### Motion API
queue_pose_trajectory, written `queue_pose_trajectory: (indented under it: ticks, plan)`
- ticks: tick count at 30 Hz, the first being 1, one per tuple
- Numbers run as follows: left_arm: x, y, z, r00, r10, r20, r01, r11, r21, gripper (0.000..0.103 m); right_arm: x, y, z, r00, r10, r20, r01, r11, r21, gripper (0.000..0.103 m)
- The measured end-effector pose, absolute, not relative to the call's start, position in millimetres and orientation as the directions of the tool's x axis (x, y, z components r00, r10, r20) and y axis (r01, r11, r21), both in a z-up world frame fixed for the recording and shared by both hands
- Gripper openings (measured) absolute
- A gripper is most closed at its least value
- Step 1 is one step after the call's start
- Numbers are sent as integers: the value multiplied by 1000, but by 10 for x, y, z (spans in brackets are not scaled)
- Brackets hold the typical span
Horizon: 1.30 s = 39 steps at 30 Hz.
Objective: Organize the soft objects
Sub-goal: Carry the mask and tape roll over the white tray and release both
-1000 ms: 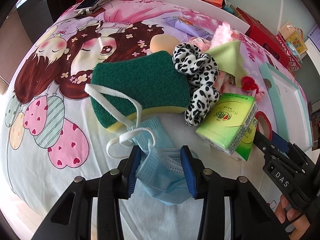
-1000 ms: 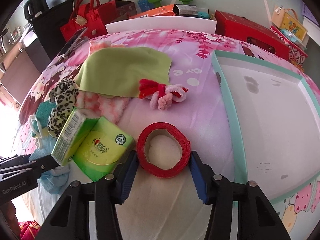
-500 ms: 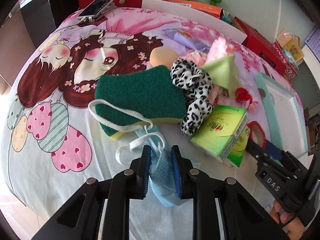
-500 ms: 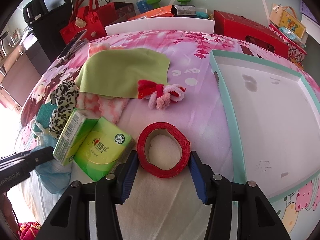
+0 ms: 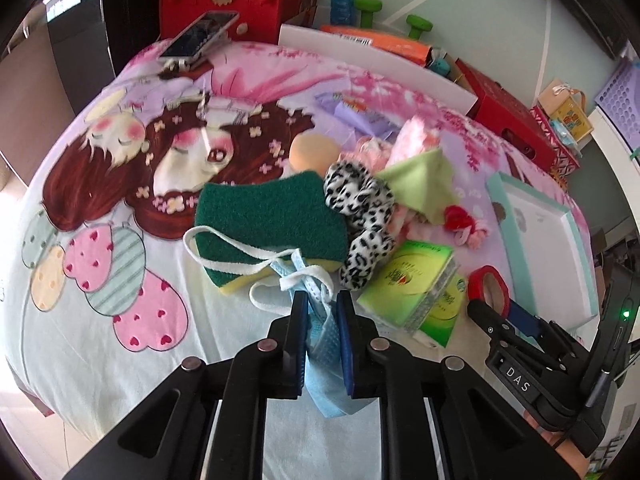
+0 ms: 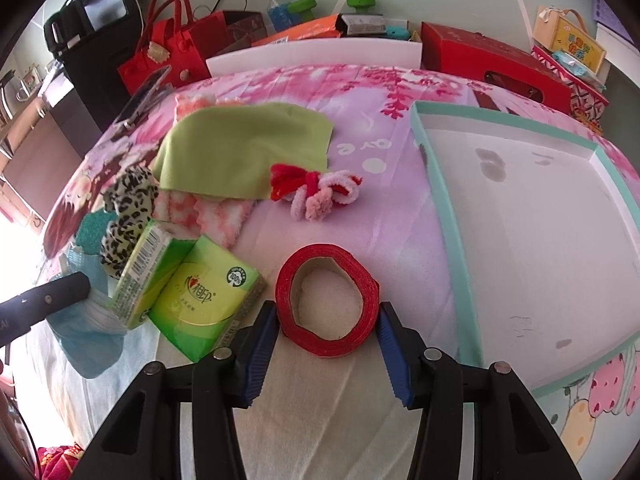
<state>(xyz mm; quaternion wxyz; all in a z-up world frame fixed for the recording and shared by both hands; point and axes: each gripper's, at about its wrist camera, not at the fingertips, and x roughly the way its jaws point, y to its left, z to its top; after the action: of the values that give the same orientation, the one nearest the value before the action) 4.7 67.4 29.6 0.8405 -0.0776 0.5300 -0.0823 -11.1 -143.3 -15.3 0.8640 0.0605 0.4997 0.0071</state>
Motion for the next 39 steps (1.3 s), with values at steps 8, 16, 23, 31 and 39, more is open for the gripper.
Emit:
queue_pose_trajectory:
  ticks: [8, 16, 23, 31, 39]
  plan:
    - [14, 646, 780, 517, -243, -820, 85, 969, -233, 14, -236, -1560, 128, 581, 73, -811, 80, 986, 145, 52]
    - [217, 127, 1217, 565, -283, -775, 198, 958, -206, 14, -153, -1851, 541, 623, -9, -782, 175, 976, 128, 52]
    - [481, -737, 1250, 511, -373, -774, 348, 914, -211, 14, -1, -2362, 546, 608, -58, -792, 307, 937, 167, 52]
    - [599, -1581, 1046, 436, -433, -789, 469, 857, -211, 14, -88, -3087, 360, 564, -169, -808, 485, 860, 159, 52]
    - [664, -2179, 819, 378, -453, -808, 532, 820, -211, 14, -321, -3655, 241, 507, -280, -815, 633, 763, 132, 53]
